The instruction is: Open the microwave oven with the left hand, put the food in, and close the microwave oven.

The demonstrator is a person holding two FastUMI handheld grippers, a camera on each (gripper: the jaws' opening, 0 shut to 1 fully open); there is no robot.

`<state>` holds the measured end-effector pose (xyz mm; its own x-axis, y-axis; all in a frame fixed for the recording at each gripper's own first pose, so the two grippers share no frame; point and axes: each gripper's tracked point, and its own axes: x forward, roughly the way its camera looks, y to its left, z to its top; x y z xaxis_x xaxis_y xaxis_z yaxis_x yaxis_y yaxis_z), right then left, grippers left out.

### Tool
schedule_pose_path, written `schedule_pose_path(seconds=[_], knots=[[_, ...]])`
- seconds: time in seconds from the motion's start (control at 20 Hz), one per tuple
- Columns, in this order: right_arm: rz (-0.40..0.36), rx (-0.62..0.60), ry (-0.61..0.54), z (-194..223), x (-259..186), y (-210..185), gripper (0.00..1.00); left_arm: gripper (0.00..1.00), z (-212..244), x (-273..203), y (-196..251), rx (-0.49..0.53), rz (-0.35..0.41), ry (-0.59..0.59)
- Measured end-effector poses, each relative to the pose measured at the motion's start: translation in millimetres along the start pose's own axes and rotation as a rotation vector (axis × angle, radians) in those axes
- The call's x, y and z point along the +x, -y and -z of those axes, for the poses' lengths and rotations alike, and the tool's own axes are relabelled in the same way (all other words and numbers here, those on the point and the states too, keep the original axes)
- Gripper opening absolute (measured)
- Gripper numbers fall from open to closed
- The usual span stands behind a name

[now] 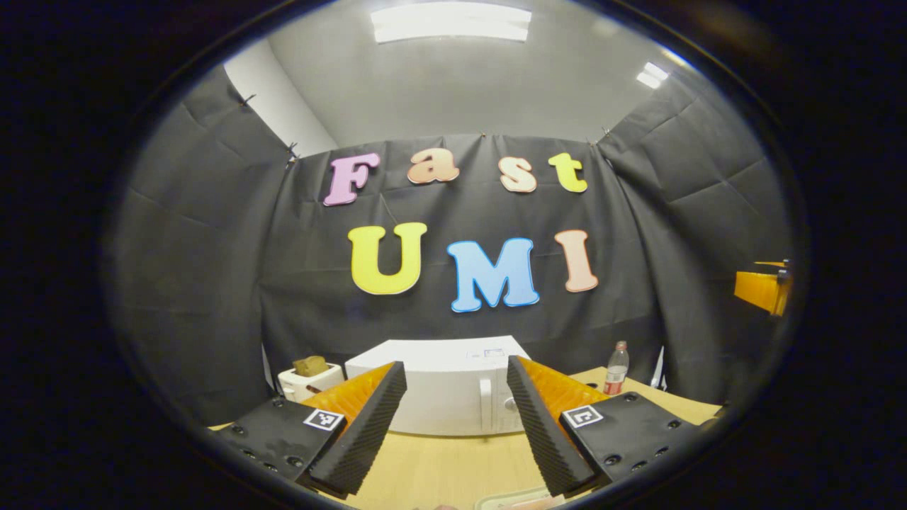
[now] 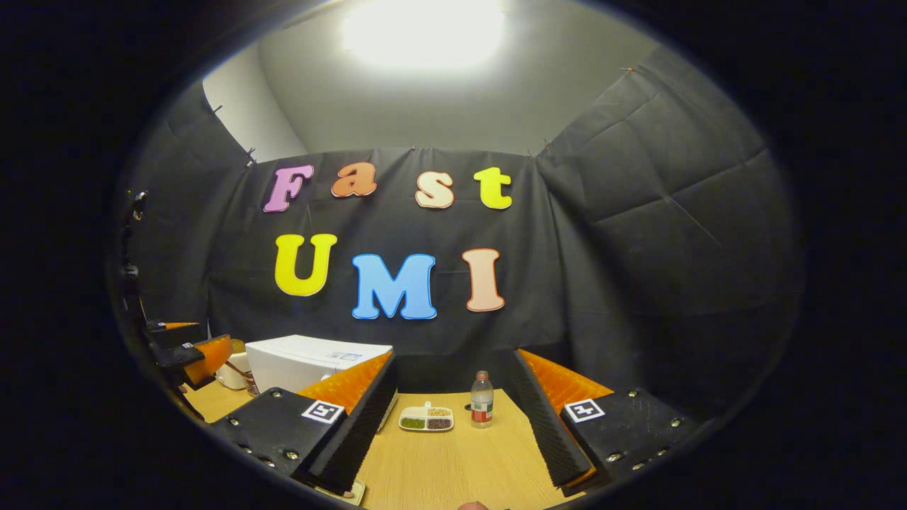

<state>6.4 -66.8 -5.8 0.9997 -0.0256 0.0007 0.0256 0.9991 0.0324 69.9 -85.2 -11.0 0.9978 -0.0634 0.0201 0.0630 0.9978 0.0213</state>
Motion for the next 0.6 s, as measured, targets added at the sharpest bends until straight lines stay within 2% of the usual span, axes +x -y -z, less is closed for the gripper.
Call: schedule_pose_path(seconds=[0.55,0.6], knots=[[0.100,-0.069,-0.009,2.0,33.0,-7.4,0.97,0.95,71.3,120.8,12.8,-0.015,0.094,-0.083],[0.107,-0.076,-0.014,2.8,36.3,-7.9,0.97,0.97,77.1,128.8,15.6,-0.017,0.103,-0.093]])
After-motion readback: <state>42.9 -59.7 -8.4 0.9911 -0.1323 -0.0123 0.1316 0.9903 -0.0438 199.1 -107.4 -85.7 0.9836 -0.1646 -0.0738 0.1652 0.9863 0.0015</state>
